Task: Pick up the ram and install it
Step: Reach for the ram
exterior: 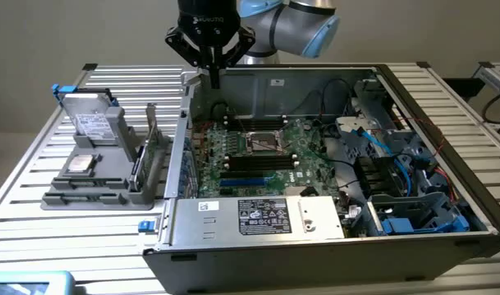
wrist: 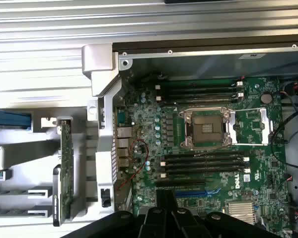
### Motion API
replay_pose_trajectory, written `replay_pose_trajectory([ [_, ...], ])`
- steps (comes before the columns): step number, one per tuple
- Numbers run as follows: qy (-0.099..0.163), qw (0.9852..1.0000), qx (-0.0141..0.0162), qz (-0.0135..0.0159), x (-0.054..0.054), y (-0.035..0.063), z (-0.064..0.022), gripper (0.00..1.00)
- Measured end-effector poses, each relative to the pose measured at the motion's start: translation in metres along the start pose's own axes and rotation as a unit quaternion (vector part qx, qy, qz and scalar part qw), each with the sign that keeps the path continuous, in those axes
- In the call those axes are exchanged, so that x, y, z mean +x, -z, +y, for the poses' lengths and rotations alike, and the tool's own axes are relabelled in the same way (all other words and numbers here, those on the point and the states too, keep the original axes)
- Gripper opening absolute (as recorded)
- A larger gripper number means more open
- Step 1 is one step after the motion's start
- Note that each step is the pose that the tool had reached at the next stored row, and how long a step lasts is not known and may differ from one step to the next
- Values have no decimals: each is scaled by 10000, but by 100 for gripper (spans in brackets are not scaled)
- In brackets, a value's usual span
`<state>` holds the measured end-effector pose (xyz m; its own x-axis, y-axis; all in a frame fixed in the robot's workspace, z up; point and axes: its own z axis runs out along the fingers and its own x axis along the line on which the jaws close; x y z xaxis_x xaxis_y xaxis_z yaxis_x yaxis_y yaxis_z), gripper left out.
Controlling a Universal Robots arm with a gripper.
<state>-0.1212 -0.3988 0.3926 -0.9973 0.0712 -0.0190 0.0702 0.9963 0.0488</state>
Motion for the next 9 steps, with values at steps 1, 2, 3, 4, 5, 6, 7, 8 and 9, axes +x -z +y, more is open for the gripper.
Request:
replay_pose_trajectory([
  [1, 0, 10000, 0, 0, 0, 0, 0, 11],
  [2, 0, 10000, 0, 0, 0, 0, 0, 11],
  [3, 0, 10000, 0, 0, 0, 0, 0, 11],
  [4, 0, 10000, 0, 0, 0, 0, 0, 11],
  [5, 0, 10000, 0, 0, 0, 0, 0, 11],
  [6, 0, 10000, 0, 0, 0, 0, 0, 11],
  [7, 0, 10000, 0, 0, 0, 0, 0, 11],
  [8, 0, 10000, 0, 0, 0, 0, 0, 11],
  [9, 0, 10000, 0, 0, 0, 0, 0, 11],
])
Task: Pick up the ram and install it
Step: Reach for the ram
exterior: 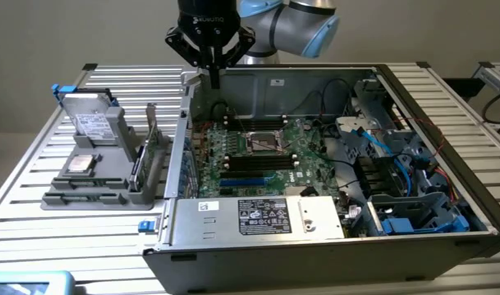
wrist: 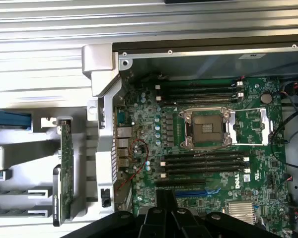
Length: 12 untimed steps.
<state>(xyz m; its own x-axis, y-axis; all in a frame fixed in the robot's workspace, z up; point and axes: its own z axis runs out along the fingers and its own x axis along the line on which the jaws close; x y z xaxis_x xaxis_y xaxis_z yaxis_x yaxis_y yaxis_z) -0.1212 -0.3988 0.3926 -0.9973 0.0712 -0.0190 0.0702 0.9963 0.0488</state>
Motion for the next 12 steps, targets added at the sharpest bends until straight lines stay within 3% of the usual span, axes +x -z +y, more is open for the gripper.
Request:
replay_pose_trajectory([
  [6, 0, 10000, 2, 2, 24, 1, -5, 11],
  [12, 0, 10000, 3, 5, 170, 4, -52, 11],
])
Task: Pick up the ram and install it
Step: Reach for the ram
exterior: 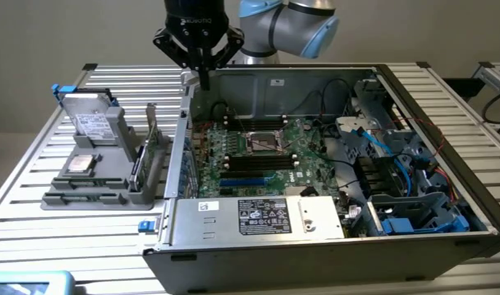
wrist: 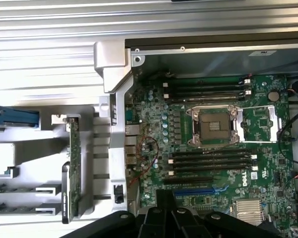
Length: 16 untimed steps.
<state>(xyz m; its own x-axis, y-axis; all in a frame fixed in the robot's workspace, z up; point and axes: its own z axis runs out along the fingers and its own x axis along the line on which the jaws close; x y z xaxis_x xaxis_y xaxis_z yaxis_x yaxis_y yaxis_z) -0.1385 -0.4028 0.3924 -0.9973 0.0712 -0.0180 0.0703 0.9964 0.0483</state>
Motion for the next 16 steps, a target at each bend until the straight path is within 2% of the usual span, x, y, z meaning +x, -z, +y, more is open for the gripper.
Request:
replay_pose_trajectory([
  [2, -1, 10000, 11, 16, 28, 0, -14, 11],
  [3, 0, 10000, 21, 36, 34, 0, -23, 11],
  [4, -2, 10000, 34, 71, 39, -1, -34, 11],
  [9, -13, 9994, 123, 321, 53, -9, -80, 11],
  [11, -17, 9991, 144, 395, 78, -18, -93, 11],
  [13, -17, 9989, 153, 443, 120, -28, -102, 11],
  [16, -18, 9987, 158, 482, 217, -48, -115, 11],
])
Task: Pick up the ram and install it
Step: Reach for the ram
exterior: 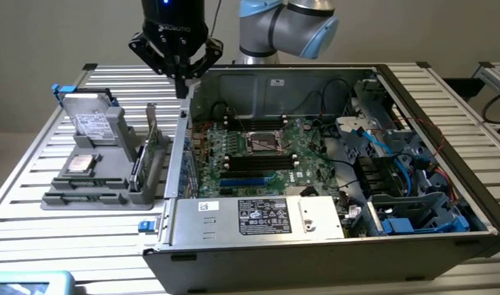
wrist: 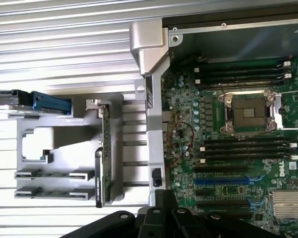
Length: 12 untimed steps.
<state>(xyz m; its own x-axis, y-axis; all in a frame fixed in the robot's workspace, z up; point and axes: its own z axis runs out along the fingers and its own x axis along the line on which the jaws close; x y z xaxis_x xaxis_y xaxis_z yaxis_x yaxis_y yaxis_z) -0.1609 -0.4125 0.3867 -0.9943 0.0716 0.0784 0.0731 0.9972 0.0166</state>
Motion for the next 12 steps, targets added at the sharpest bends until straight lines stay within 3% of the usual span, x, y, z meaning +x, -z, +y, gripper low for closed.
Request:
replay_pose_trajectory([
  [7, -1, 10000, 1, 4, 303, -67, -38, 11],
  [12, 1, 10000, -5, -84, 473, -113, -59, 11],
])
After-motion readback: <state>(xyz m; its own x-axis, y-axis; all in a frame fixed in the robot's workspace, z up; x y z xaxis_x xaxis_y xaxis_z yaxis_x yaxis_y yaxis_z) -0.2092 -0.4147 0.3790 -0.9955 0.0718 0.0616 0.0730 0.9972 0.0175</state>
